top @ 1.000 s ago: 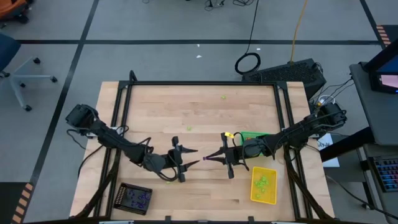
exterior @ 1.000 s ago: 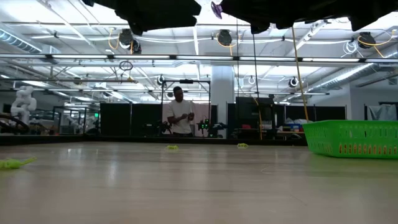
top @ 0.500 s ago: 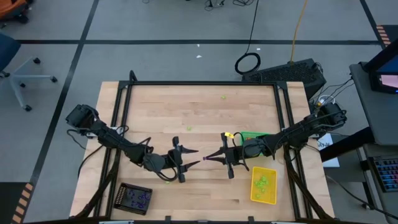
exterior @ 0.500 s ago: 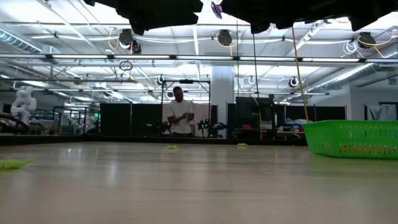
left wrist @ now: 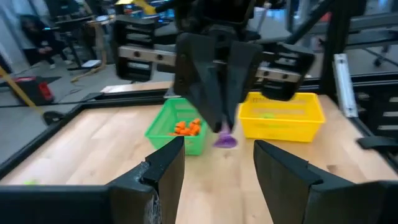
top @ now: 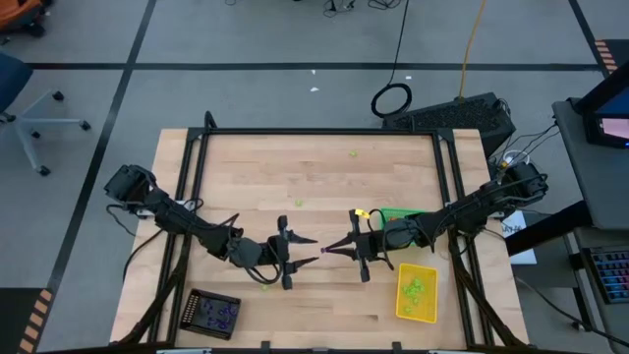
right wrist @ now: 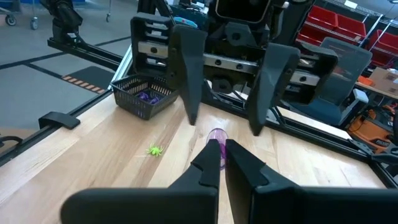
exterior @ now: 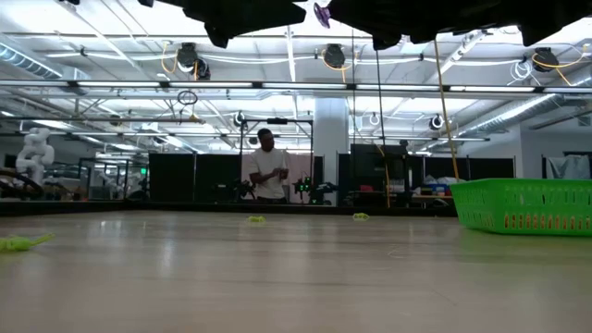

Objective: Sort Halloween decoration
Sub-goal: Put the purple witch hat toy into the black bin

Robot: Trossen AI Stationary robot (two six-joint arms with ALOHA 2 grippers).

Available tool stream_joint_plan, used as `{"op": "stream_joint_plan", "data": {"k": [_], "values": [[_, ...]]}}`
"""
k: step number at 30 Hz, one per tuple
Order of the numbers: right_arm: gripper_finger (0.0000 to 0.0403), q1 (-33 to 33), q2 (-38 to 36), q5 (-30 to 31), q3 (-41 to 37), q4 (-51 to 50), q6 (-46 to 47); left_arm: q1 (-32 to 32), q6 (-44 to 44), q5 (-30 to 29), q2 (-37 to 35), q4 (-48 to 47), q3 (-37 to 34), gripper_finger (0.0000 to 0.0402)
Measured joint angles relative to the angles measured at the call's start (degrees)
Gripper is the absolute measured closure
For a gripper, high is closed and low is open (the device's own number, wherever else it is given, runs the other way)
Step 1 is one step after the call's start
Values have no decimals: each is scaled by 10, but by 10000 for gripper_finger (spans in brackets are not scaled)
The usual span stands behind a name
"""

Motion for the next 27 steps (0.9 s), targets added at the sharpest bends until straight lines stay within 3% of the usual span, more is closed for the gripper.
{"op": "stream_joint_plan", "data": {"k": [7, 14, 27], "values": [[403, 0, 0, 0, 0, 6, -2, 0, 2, 17, 13, 18, 0, 210], [403, 0, 0, 0, 0, 9, -2, 1, 48, 12, 49, 113, 1, 210], [403, 0, 0, 0, 0, 14, -4, 17, 47, 9, 70, 114, 1, 210]]}}
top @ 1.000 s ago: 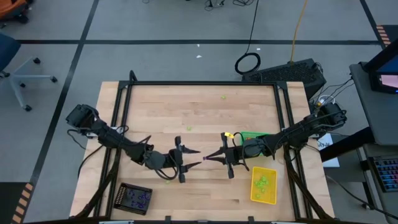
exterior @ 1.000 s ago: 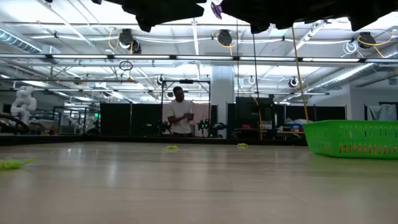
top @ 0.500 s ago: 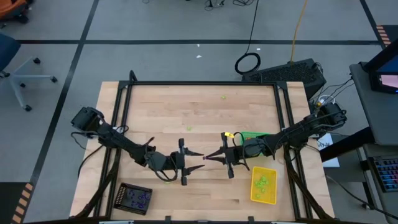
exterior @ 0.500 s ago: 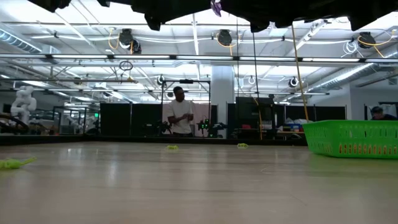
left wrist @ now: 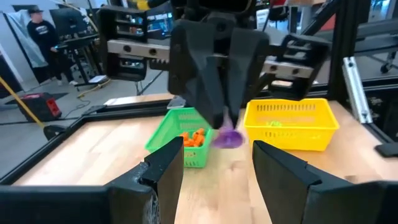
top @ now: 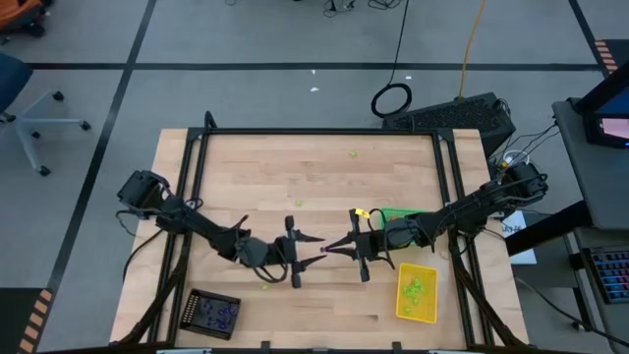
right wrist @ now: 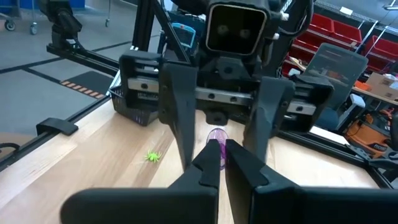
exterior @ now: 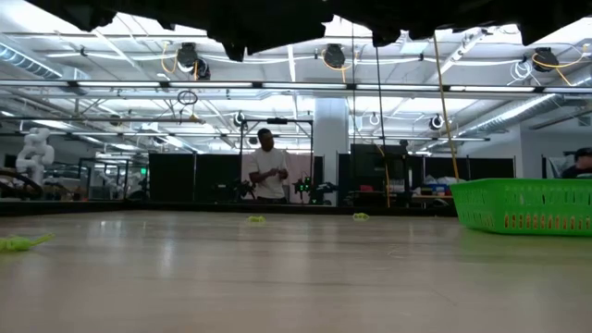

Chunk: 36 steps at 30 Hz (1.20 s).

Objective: Sort Halloween decoration
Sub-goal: Put the purple witch hat toy into the black bin

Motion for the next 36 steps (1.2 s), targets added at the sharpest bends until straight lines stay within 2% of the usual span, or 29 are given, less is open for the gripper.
{"op": "stream_joint_plan", "data": {"k": [13, 16, 24, 27, 32, 36], "values": [[403, -4, 0, 2, 0, -1, 1, 2, 13, -1, 3, 19, 0, 213], [403, -3, 0, 2, 0, -1, 1, 2, 13, 0, 3, 19, 0, 233], [403, -3, 0, 2, 0, -1, 0, 2, 13, 0, 3, 18, 0, 327], [403, -3, 0, 2, 0, -1, 0, 2, 13, 0, 3, 16, 0, 352], [401, -3, 0, 1, 0, -1, 3, 2, 13, 0, 3, 16, 0, 361], [378, -2, 0, 9, 0, -1, 7, 2, 13, -1, 3, 16, 0, 353]]}}
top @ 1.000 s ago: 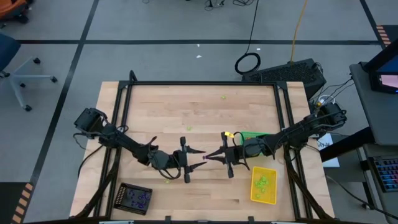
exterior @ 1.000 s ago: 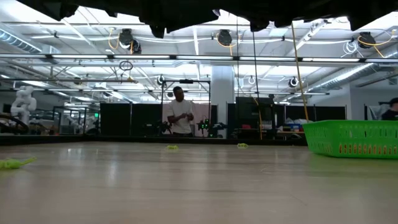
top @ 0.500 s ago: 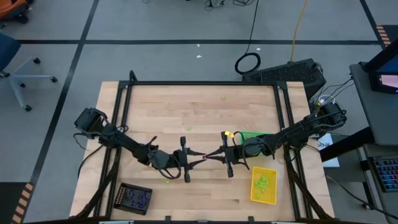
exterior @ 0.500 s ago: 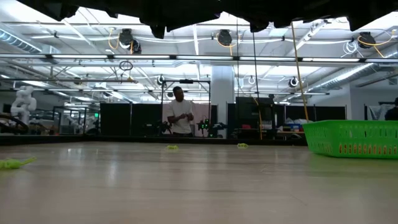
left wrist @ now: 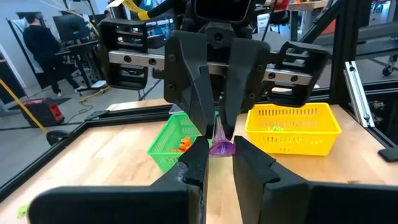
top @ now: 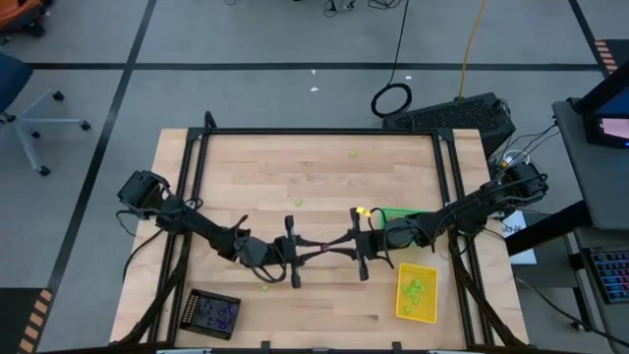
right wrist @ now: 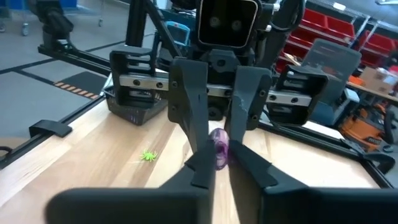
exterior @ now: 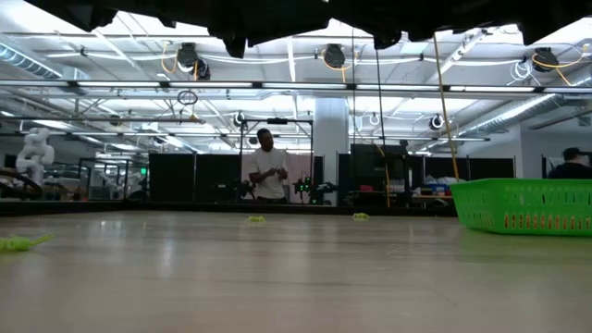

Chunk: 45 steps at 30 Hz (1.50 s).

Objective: Sort Halloween decoration
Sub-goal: Put the purple witch hat toy into the black bin

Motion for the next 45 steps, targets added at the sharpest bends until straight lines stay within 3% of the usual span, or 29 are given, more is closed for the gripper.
{"op": "stream_joint_plan", "data": {"k": [11, 17, 29, 37, 45], "values": [[238, 0, -3, 23, 0, -26, 57, -3, -1, 2, 0, -4, 0, 352], [197, 0, -2, 21, 0, -53, 64, -17, 0, -4, -10, -6, 0, 351], [188, 0, -2, 21, 0, -107, 65, -63, -62, -12, -89, -153, 0, 351], [188, 0, -2, 21, 0, -127, 65, -127, -175, -36, -144, -330, 0, 351], [188, 0, -2, 22, 0, -128, 65, -211, -358, -36, -176, -562, 38, 351]]}}
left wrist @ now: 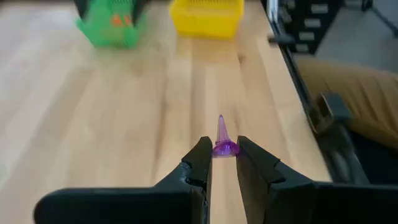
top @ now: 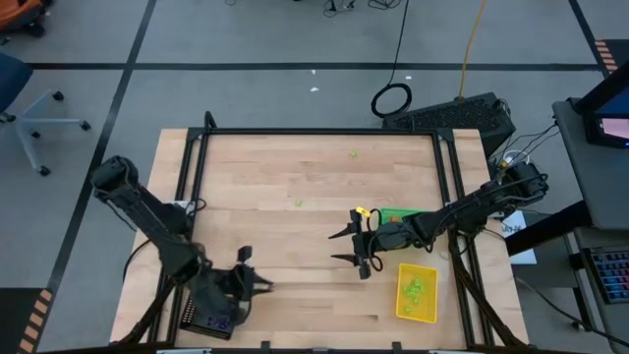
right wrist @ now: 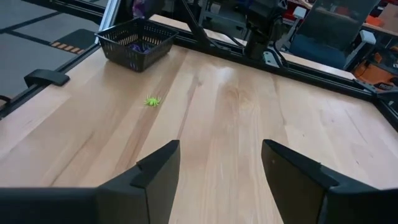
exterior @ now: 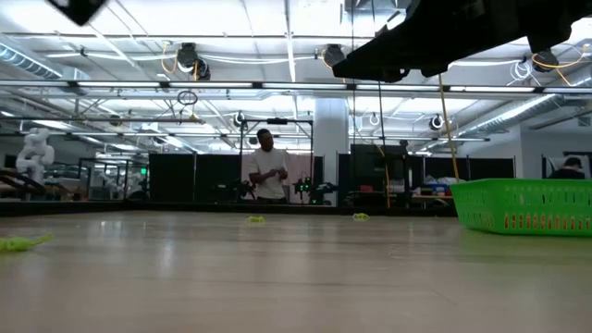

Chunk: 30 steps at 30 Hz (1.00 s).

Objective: Sort Halloween decoration
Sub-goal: Put the purple witch hat toy into the black bin

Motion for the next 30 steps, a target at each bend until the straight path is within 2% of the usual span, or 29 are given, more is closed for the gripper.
{"op": "stream_joint_plan", "data": {"k": [4, 10, 15, 22, 30], "values": [[188, 0, 0, 0, 0, -2, 0, -47, -99, 45, 0, -108, 34, 351], [188, 0, 0, 1, 0, -2, 0, -129, -250, 112, 1, -199, 59, 351], [188, 0, 0, 1, 0, -2, 4, -179, -353, 120, 1, -243, 58, 351], [188, 0, 0, 1, 0, -2, 8, -212, -419, 120, 1, -261, 44, 352], [188, 0, 0, 1, 2, 7, 8, -213, -420, 120, 1, -266, 41, 352]]}}
